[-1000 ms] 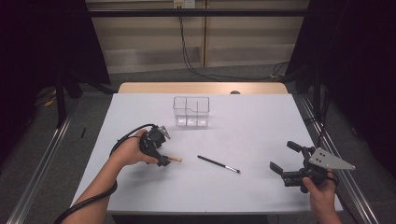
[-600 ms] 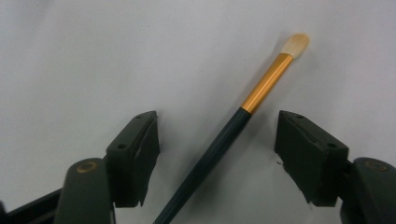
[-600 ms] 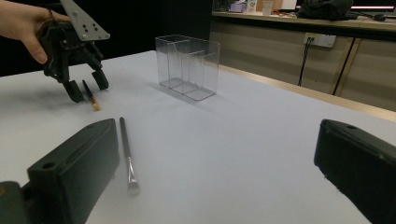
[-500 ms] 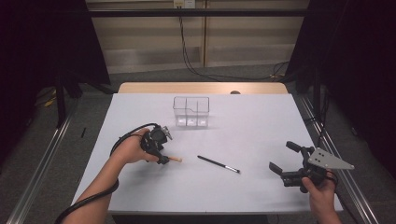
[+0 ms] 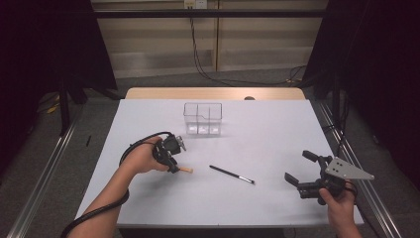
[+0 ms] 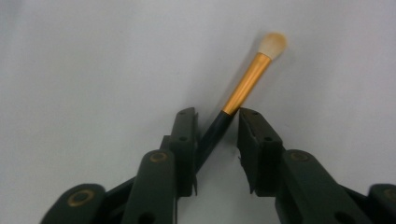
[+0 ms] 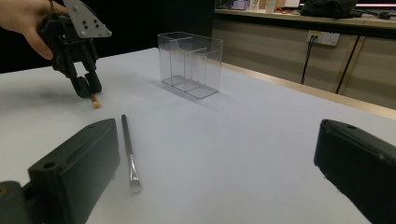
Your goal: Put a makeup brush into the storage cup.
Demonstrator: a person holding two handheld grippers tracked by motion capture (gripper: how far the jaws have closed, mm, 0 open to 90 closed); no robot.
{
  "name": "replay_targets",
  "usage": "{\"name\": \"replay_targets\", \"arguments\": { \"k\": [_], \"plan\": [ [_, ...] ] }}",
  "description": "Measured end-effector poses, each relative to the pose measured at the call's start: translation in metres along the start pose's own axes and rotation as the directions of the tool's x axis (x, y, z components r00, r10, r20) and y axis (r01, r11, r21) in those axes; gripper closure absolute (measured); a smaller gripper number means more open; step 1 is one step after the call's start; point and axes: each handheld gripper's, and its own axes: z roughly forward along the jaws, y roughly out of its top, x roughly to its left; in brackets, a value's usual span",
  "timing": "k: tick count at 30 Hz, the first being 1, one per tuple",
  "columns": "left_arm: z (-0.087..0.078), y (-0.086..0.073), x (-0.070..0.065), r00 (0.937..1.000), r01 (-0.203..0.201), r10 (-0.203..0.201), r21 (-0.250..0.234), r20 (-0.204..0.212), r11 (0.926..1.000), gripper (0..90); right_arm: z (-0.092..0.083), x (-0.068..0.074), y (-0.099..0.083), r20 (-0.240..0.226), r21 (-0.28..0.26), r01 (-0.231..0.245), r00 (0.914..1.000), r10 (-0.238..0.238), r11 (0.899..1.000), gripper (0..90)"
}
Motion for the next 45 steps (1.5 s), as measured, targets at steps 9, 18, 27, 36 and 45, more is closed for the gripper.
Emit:
{"name": "replay_targets", "arguments": {
  "k": [9, 18, 27, 36, 45],
  "plan": [
    [0.001, 0.006, 0.002, 0.9992, 0.036, -0.037, 0.043, 0.013, 0.9984, 83.3, -0.001, 0.000, 0.000, 0.002, -0.001, 0.000, 1.0000, 0.000, 1.000, 0.0],
    [0.002, 0.008, -0.001, 0.9998, 0.019, -0.019, 0.060, -0.002, 0.9980, 82.0, 0.000, 0.000, 0.000, 0.000, -0.001, 0.003, 1.0000, -0.003, 1.000, 0.0],
    [0.001, 0.006, 0.001, 0.9963, 0.085, -0.086, 0.040, 0.006, 0.9955, 83.8, 0.000, -0.001, 0.001, 0.000, -0.001, 0.002, 1.0000, -0.002, 1.000, 0.0],
    [-0.004, 0.002, 0.005, 0.9879, 0.155, -0.154, -0.032, 0.011, 0.9875, 83.8, 0.000, -0.001, 0.000, -0.002, 0.000, 0.003, 1.0000, -0.003, 1.000, 0.0],
    [-0.013, -0.002, 0.012, 0.9712, 0.238, -0.236, -0.205, 0.033, 0.9494, 83.8, 0.000, -0.001, 0.000, 0.000, 0.000, 0.001, 1.0000, -0.001, 1.000, 0.0]
  ]
}}
